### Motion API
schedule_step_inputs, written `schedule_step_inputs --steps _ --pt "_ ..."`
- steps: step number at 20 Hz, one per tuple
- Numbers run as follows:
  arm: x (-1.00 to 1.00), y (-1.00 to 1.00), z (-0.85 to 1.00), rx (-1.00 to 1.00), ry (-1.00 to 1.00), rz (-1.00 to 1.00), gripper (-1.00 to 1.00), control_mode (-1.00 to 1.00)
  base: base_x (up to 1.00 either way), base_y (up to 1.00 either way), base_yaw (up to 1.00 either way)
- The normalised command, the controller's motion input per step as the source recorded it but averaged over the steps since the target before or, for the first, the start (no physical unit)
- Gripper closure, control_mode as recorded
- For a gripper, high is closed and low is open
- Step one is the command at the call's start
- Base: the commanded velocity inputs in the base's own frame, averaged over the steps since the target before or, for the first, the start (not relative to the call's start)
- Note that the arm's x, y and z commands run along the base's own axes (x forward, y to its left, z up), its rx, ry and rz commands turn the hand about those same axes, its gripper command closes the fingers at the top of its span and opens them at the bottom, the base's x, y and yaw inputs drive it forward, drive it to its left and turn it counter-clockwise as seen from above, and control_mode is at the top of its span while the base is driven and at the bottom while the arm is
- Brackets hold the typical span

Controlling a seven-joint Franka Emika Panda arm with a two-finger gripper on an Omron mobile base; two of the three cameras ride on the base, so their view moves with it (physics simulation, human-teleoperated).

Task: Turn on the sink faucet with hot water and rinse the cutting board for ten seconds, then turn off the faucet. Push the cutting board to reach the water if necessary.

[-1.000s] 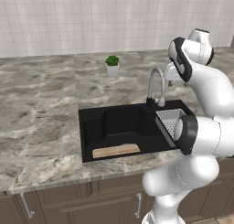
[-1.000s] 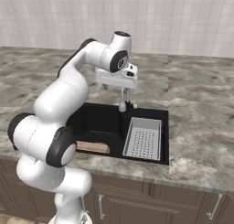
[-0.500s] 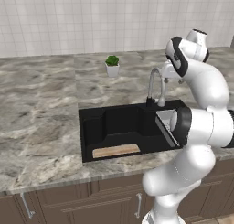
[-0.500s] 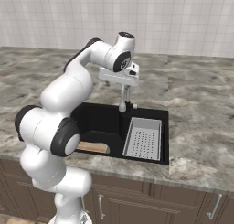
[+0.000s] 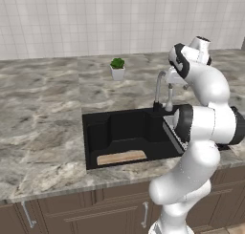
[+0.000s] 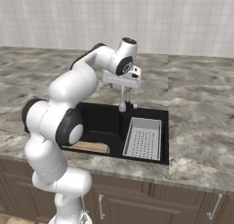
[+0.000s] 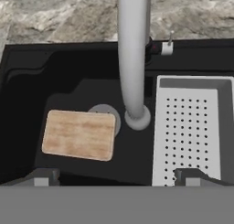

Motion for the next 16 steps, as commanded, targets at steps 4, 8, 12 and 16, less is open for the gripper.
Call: schedule_step_inputs --steps 4,8,12,16 --pt "0.26 0.0 -0.31 0.0 -0.03 0.0 -1.0 -1.0 0.0 0.0 0.0" --pt "0.36 -0.05 -0.27 0.0 -0.04 0.0 -1.0 -1.0 0.0 0.0 0.0" --pt "0.38 -0.07 -0.29 0.0 -0.04 0.0 -1.0 -1.0 0.0 0.0 0.0" --pt "0.37 -0.1 -0.28 0.0 -0.05 0.0 -1.0 -1.0 0.0 0.0 0.0"
